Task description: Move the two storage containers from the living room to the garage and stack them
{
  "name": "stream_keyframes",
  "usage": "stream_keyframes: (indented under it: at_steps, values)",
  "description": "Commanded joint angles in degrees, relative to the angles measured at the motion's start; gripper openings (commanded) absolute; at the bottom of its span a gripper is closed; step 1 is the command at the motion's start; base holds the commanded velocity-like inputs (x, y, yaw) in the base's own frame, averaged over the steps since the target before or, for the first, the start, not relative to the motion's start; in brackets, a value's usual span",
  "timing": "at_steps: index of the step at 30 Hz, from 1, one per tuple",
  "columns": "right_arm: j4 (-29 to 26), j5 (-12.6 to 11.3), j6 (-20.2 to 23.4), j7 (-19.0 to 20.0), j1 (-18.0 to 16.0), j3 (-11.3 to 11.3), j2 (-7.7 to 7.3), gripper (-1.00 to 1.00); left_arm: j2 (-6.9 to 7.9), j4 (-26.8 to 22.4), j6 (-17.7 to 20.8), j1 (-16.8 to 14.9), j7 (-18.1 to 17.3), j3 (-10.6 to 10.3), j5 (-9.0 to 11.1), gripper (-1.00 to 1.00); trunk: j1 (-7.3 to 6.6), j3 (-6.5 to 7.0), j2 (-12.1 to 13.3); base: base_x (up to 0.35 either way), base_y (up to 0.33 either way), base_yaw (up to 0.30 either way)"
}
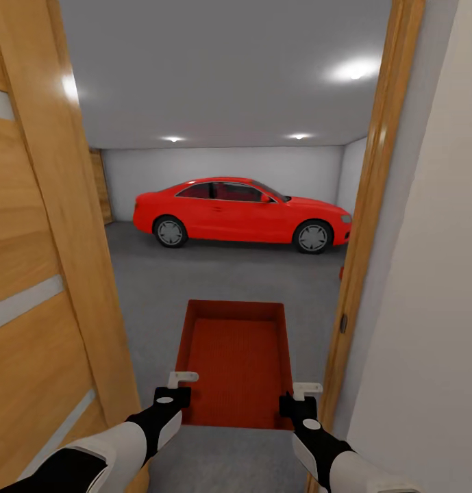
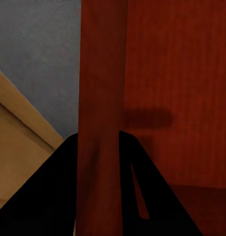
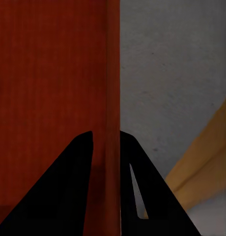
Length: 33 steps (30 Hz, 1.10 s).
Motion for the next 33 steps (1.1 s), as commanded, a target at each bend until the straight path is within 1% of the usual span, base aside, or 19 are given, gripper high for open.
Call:
stream_keyframes:
  at_steps: [1, 7, 17, 23, 29, 33]
  values:
    - [-1.5, 0.9, -0.4, 0.5, -0.1, -2.0, 0.02, -1.0, 1.18, 0.2, -0.3, 0.0, 1.3, 1.4, 0.8, -1.0, 0.01, -0.09, -0.1, 0.0, 0.0, -0.02]
    - [-1.5, 0.9, -0.4, 0.5, -0.1, -2.0, 0.04, -1.0, 1.18, 0.1, -0.3, 0.0, 1.3, 1.4, 0.8, -1.0, 0.01, -0.09, -0.1, 0.066, 0.06, -0.005]
    - [-1.5, 0.9, -0.4, 0.5, -0.1, -2.0, 0.05, -1.0, 1.18, 0.1, -0.3, 0.0, 1.3, 1.4, 0.8, -1.0, 0.01, -0.09, -0.1, 0.201, 0.22, 0.0]
    - [-1.5, 0.9, -0.4, 0.5, -0.1, -2.0, 0.04, -1.0, 1.18, 0.2, -0.3, 0.0, 1.3, 1.4, 0.8, -1.0, 0.01, -0.09, -0.1, 0.179, 0.155, 0.0]
    - [-1.5, 0.9, -0.4, 0.5, -0.1, -2.0, 0.06, -1.0, 1.17, 0.1, -0.3, 0.0, 1.3, 1.4, 0.8, -1.0, 0.01, -0.09, -0.1, 0.039, 0.029, -0.01]
    - [-1.5, 0.9, -0.4, 0.5, -0.1, -2.0, 0.09, -1.0, 1.18, 0.1, -0.3, 0.0, 1.3, 1.4, 0.8, -1.0, 0.01, -0.09, -0.1, 0.001, 0.001, -0.151]
